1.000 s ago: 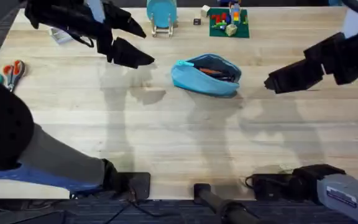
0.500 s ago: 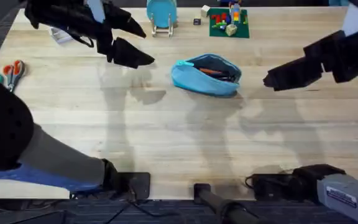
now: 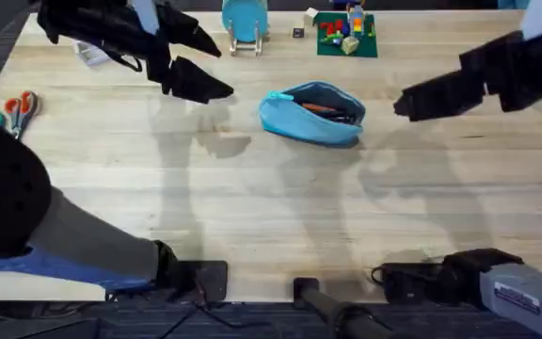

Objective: Unzip the bag, pick up the pens from the table one at a time and place them inside, then zip the bag closed.

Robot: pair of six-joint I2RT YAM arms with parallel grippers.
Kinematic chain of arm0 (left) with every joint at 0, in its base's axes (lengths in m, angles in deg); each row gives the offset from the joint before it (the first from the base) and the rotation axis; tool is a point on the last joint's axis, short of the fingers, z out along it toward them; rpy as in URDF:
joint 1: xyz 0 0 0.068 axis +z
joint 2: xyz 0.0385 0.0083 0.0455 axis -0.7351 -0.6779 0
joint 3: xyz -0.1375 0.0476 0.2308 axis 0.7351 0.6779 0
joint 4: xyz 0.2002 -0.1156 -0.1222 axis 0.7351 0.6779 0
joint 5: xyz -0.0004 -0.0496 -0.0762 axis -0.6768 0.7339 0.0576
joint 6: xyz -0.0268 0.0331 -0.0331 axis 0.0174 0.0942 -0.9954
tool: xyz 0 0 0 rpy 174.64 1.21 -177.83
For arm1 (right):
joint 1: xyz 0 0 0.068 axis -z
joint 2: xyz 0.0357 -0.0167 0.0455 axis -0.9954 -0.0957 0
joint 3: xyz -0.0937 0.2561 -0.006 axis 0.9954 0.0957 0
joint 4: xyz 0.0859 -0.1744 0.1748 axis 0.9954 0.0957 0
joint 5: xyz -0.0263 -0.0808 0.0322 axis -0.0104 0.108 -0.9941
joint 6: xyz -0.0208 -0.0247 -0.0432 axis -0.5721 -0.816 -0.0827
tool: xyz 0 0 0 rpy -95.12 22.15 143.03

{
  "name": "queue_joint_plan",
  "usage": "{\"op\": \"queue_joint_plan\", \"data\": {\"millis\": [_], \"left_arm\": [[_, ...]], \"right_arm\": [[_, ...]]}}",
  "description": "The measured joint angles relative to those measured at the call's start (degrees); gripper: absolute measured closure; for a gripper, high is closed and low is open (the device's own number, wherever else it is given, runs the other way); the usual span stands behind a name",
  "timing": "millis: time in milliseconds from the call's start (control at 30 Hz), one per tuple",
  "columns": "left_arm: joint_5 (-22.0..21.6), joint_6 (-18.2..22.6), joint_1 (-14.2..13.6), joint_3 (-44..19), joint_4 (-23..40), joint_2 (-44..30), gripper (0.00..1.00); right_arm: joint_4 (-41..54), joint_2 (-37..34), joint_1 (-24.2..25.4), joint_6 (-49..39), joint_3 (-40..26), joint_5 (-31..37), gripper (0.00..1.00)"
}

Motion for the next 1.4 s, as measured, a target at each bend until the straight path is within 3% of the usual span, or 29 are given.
{"op": "queue_joint_plan", "data": {"millis": [233,500,967,1400], "left_arm": [[0.0,0.0,0.0,0.0,0.0,0.0,0.008],[0.0,0.0,0.0,0.0,-0.2,0.0,0.008],[0.0,0.0,0.0,0.0,-0.2,0.0,0.008],[0.0,0.0,0.0,0.0,-0.2,0.0,0.008]], "right_arm": [[-3.3,0.0,0.0,-0.7,0.0,-4.8,0.004],[-4.6,0.0,-0.5,-2.4,0.0,-5.8,0.004],[-12.9,-5.0,-11.1,-3.9,0.0,-6.1,0.004],[-20.7,-10.3,-17.4,-14.4,0.0,-6.1,0.009]]}}
